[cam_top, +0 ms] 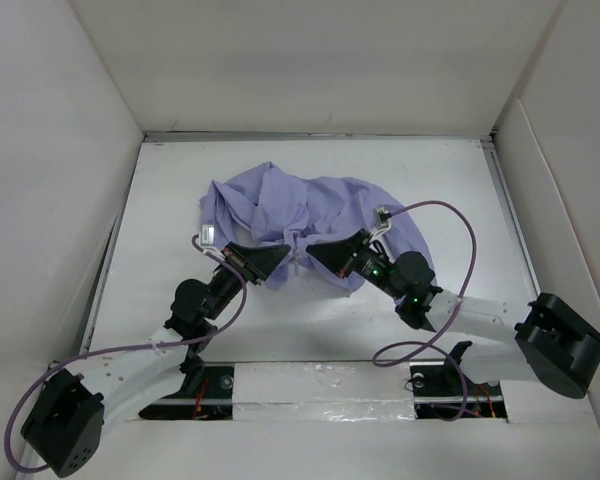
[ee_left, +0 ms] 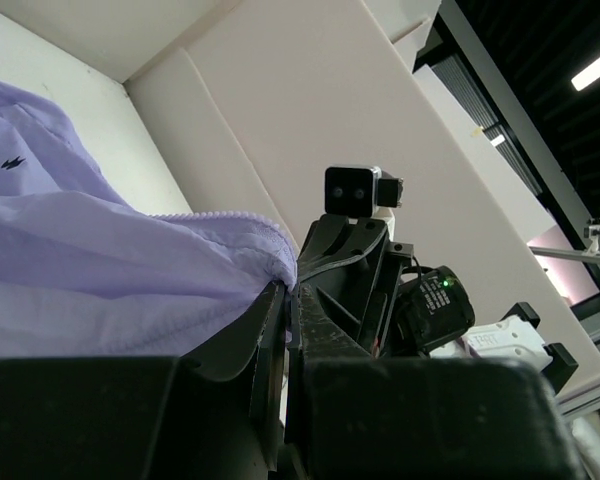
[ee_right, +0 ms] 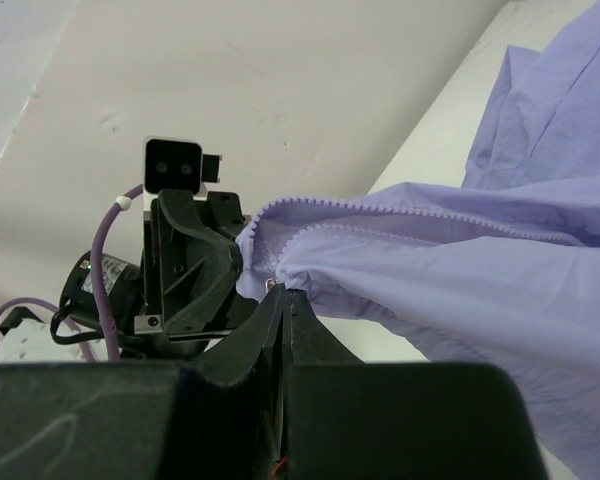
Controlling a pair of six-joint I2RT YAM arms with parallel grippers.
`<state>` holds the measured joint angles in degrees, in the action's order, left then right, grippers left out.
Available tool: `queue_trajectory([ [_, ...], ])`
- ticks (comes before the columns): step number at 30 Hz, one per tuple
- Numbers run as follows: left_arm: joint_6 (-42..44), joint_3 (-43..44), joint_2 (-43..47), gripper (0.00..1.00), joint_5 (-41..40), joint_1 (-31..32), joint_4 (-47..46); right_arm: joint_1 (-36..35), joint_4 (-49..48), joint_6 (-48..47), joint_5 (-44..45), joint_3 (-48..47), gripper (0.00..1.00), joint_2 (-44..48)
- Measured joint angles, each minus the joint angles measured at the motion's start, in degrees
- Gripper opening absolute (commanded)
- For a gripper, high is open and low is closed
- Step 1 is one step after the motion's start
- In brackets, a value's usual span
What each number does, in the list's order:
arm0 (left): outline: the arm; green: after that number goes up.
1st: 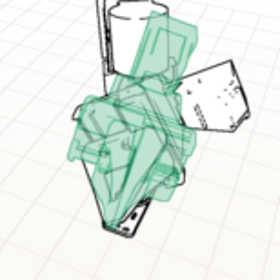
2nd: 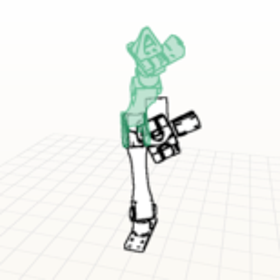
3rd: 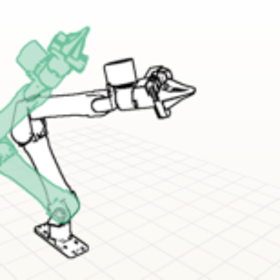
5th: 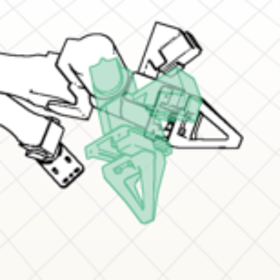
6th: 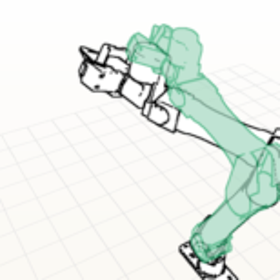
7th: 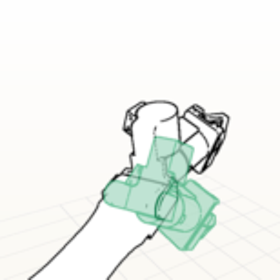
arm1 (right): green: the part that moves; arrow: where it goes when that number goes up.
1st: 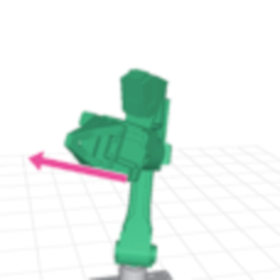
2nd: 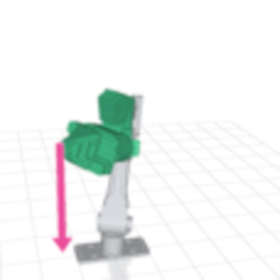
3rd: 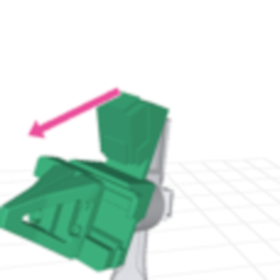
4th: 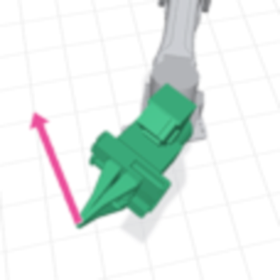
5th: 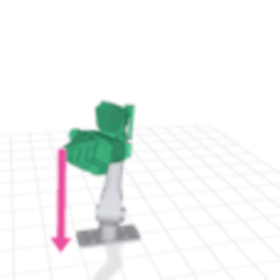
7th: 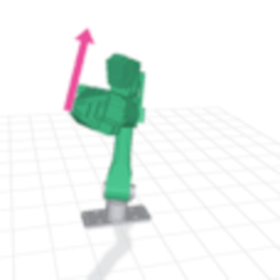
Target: Zip up the jacket
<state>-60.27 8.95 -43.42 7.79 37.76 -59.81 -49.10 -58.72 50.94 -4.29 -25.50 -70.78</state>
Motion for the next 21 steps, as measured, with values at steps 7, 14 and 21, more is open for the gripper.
queue_trajectory([
  [7, 0.0, 0.0, -2.6, 0.00, 0.3, 0.0, -3.1, 0.0, -1.7, 0.5, -0.9, 0.0, 0.00, -0.9],
  [14, 0.0, 0.0, -3.1, 0.00, 0.3, 0.0, -4.4, 0.0, -2.0, 0.5, -0.9, 0.2, 0.00, 0.7],
  [21, -0.1, 0.0, -4.2, 0.00, 0.3, 0.0, -5.2, 0.0, -2.2, 0.5, -0.9, 0.2, 0.00, 1.0],
])
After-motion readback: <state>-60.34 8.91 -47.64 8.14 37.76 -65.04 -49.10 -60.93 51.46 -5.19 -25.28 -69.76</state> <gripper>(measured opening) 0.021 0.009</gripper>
